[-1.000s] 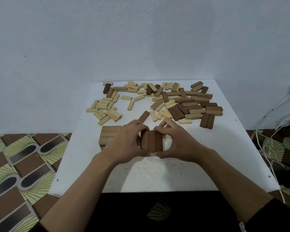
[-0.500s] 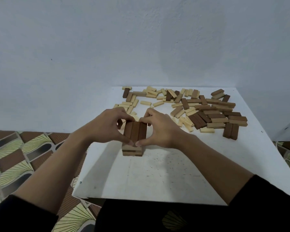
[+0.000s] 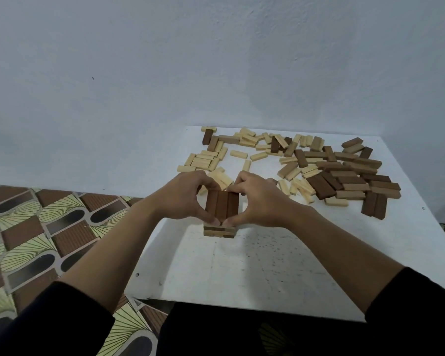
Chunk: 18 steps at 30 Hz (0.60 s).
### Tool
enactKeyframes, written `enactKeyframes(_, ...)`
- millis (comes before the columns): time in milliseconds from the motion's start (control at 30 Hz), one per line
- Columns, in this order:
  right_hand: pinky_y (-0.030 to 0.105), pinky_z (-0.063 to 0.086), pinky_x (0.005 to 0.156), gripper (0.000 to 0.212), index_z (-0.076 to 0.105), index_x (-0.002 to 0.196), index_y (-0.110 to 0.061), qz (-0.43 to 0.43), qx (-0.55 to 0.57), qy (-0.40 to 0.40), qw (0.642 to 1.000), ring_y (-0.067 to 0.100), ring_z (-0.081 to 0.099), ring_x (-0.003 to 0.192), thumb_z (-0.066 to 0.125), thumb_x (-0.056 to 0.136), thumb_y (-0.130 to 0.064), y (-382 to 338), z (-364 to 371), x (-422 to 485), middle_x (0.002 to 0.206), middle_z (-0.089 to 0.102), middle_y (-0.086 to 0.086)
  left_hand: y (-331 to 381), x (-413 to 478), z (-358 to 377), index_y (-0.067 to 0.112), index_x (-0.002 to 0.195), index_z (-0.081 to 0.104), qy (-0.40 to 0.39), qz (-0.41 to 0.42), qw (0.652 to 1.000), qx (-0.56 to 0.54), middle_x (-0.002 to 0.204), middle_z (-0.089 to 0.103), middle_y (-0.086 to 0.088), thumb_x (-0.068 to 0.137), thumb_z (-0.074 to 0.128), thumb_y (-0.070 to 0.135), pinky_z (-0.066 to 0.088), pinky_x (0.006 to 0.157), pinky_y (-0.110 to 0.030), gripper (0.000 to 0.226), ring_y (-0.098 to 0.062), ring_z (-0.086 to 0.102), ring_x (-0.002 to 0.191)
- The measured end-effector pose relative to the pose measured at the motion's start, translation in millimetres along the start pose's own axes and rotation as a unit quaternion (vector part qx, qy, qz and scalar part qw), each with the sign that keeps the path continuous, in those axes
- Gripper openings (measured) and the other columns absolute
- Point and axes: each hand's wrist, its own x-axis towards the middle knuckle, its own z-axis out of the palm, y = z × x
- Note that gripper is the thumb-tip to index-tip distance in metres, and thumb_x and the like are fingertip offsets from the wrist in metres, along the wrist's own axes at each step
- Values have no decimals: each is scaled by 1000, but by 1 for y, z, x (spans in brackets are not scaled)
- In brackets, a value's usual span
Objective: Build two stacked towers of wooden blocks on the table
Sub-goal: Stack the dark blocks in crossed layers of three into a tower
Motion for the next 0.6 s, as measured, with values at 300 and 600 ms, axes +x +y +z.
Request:
enactKeyframes(300, 47, 44, 89, 65, 68, 120, -25, 14, 0, -13, 1000, 15, 48, 98, 79, 69, -64, 2, 9, 0, 105, 51, -3, -7, -1, 9, 28, 118, 66, -2, 0, 1000, -13, 107, 57, 14, 57, 98, 40, 38, 74, -20, 70, -3, 49, 93)
enactKeyframes(600, 46, 42, 89, 58, 68, 117, -27, 15, -2, -12, 1000, 14, 50, 98, 79, 70, -61, 2, 9, -3, 105, 51, -4, -10, -2, 11, 27, 123, 62, -8, -6, 1000, -20, 113, 59, 12, 61, 96, 39, 38, 74, -17, 72, -5, 50, 96)
